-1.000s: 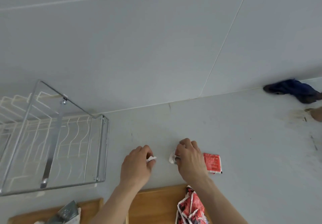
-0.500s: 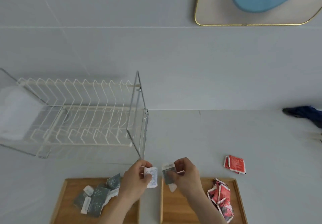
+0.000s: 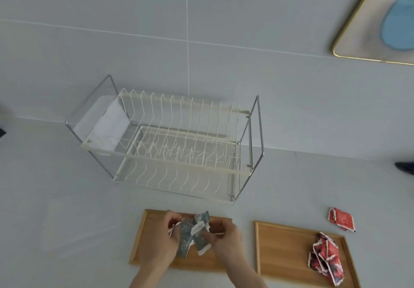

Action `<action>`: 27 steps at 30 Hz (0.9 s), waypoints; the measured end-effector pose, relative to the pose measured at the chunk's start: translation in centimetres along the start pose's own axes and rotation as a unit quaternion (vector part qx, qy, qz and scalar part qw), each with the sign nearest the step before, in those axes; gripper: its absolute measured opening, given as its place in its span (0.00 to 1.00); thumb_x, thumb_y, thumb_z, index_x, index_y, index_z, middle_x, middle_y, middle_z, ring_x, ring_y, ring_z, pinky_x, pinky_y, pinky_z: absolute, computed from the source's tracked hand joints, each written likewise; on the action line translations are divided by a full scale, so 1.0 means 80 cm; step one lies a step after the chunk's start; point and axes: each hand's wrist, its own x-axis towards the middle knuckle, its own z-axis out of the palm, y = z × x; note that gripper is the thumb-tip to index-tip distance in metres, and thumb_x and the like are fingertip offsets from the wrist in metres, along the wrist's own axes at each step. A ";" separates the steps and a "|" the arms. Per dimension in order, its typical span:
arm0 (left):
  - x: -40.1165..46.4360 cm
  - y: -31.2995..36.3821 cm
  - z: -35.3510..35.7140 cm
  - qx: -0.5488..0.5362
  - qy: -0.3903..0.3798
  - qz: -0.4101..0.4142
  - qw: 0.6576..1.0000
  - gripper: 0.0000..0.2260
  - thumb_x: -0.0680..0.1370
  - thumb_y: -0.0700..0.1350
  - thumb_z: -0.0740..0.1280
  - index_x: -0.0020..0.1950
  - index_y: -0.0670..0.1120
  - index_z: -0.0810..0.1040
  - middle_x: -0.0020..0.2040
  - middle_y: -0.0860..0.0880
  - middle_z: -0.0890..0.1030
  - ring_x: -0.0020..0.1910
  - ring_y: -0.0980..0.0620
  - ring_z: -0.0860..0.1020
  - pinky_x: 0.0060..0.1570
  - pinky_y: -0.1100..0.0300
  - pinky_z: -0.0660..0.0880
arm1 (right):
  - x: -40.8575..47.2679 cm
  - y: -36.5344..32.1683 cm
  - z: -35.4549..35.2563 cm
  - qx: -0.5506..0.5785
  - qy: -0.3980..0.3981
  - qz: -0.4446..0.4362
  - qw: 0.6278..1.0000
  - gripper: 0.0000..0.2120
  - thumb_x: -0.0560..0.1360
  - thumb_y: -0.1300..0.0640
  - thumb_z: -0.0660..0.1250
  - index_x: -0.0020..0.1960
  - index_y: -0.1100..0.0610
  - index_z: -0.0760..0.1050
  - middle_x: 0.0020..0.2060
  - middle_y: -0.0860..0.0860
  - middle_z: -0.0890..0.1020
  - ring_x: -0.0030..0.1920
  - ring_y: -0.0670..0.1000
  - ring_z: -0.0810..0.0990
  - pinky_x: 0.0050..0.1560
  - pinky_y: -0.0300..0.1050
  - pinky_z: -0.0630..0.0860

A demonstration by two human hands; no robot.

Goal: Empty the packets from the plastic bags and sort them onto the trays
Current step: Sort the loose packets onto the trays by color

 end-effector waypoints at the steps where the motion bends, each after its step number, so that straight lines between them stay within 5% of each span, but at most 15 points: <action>1: -0.002 -0.007 -0.001 0.031 -0.015 0.023 0.999 0.07 0.77 0.47 0.69 0.50 0.60 0.78 0.47 0.65 0.81 0.48 0.65 0.78 0.43 0.67 0.74 | -0.003 0.002 0.004 -0.079 0.019 -0.038 0.996 0.10 0.71 0.55 0.75 0.50 0.46 0.80 0.48 0.44 0.85 0.49 0.47 0.83 0.48 0.42 0.79; 3: -0.007 -0.023 0.003 0.095 -0.068 0.059 0.991 0.10 0.76 0.52 0.69 0.57 0.61 0.77 0.56 0.64 0.80 0.57 0.61 0.78 0.55 0.63 0.75 | -0.013 0.006 0.011 -0.229 0.047 -0.117 0.965 0.14 0.72 0.53 0.71 0.58 0.46 0.79 0.56 0.44 0.81 0.57 0.50 0.80 0.54 0.45 0.76; 6: -0.017 -0.037 0.010 0.143 -0.118 0.094 0.978 0.15 0.77 0.54 0.64 0.65 0.60 0.74 0.67 0.61 0.72 0.68 0.56 0.69 0.66 0.60 0.67 | -0.030 0.016 0.019 -0.308 0.061 -0.170 0.934 0.18 0.70 0.53 0.72 0.59 0.48 0.79 0.60 0.48 0.80 0.58 0.56 0.80 0.55 0.51 0.78; 16: -0.018 -0.008 0.017 0.107 -0.086 0.186 0.973 0.10 0.79 0.52 0.64 0.60 0.60 0.73 0.59 0.63 0.78 0.60 0.58 0.74 0.60 0.62 0.71 | -0.053 0.048 -0.027 -0.282 0.120 -0.143 0.941 0.17 0.74 0.51 0.68 0.63 0.49 0.78 0.63 0.47 0.79 0.62 0.53 0.80 0.53 0.47 0.78; 20: -0.022 0.037 0.045 0.082 -0.122 0.226 0.963 0.10 0.79 0.54 0.65 0.59 0.61 0.74 0.55 0.65 0.79 0.55 0.62 0.78 0.56 0.66 0.74 | -0.048 0.056 -0.077 -0.250 0.143 -0.127 0.949 0.14 0.75 0.49 0.67 0.61 0.47 0.78 0.57 0.43 0.79 0.53 0.50 0.81 0.43 0.42 0.72; 27: -0.037 0.146 0.140 0.056 -0.182 0.232 0.954 0.07 0.77 0.52 0.65 0.54 0.61 0.76 0.49 0.66 0.80 0.50 0.69 0.78 0.54 0.62 0.77 | -0.019 0.097 -0.209 -0.155 0.209 -0.089 0.961 0.07 0.73 0.51 0.69 0.51 0.47 0.80 0.47 0.41 0.83 0.43 0.44 0.83 0.42 0.45 0.80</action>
